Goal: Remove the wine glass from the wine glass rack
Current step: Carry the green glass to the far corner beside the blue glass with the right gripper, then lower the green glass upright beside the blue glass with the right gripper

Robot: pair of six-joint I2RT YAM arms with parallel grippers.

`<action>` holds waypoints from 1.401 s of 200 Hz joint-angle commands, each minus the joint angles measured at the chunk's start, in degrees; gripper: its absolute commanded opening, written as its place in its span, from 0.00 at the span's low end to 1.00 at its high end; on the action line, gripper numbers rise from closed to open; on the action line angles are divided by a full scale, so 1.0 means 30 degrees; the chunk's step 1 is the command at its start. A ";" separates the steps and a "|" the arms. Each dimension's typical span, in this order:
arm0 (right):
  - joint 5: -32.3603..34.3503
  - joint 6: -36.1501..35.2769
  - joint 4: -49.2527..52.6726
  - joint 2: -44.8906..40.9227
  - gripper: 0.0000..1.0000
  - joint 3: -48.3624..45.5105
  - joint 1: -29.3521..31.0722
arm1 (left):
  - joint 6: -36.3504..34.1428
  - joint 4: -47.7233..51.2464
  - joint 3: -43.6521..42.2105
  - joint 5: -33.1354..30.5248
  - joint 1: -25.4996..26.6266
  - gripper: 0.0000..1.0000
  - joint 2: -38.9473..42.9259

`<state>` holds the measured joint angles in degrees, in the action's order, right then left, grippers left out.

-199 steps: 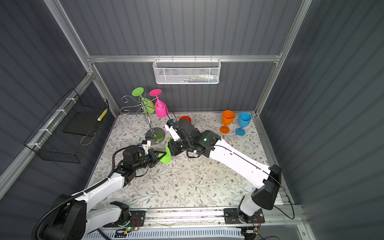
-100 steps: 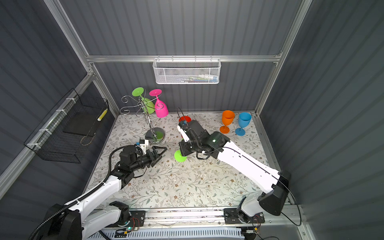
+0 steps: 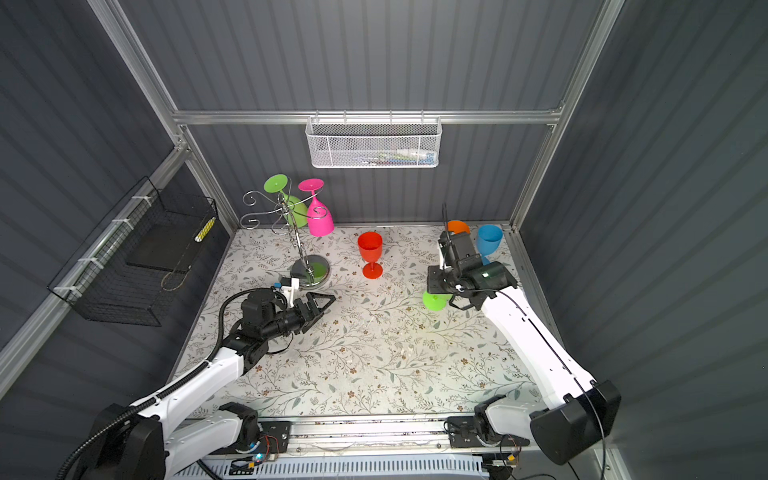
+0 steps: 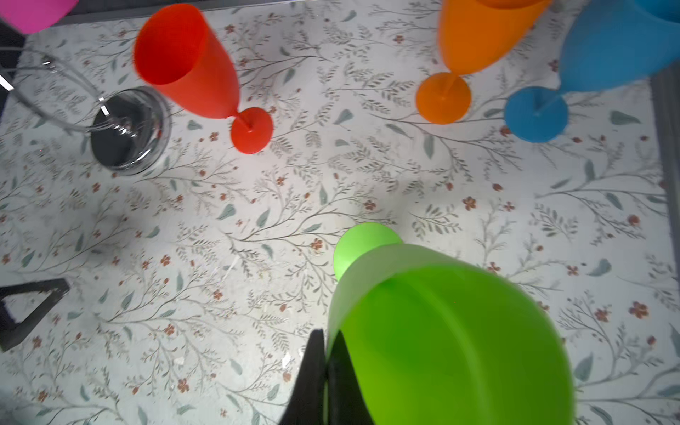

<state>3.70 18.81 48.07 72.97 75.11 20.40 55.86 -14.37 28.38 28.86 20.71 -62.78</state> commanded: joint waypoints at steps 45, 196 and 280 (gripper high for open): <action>-0.1194 -0.0906 -0.1113 0.1337 0.00 0.0732 -0.6863 | -0.0835 -0.0311 0.1242 0.0943 0.0128 1.00 -0.1391; -0.0116 -0.1260 -0.2976 1.0002 0.00 0.6006 -1.1252 | -0.2214 0.1069 0.3623 0.1483 0.0128 1.00 -0.4160; -0.0284 -0.1669 -0.2834 1.2235 0.00 0.7466 -1.1318 | -0.2317 0.1103 0.4033 0.1651 0.0128 1.00 -0.5100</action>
<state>2.85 14.70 38.87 107.74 96.12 -13.37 50.09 -11.55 38.98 32.69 20.71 -77.67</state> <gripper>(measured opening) 0.041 0.997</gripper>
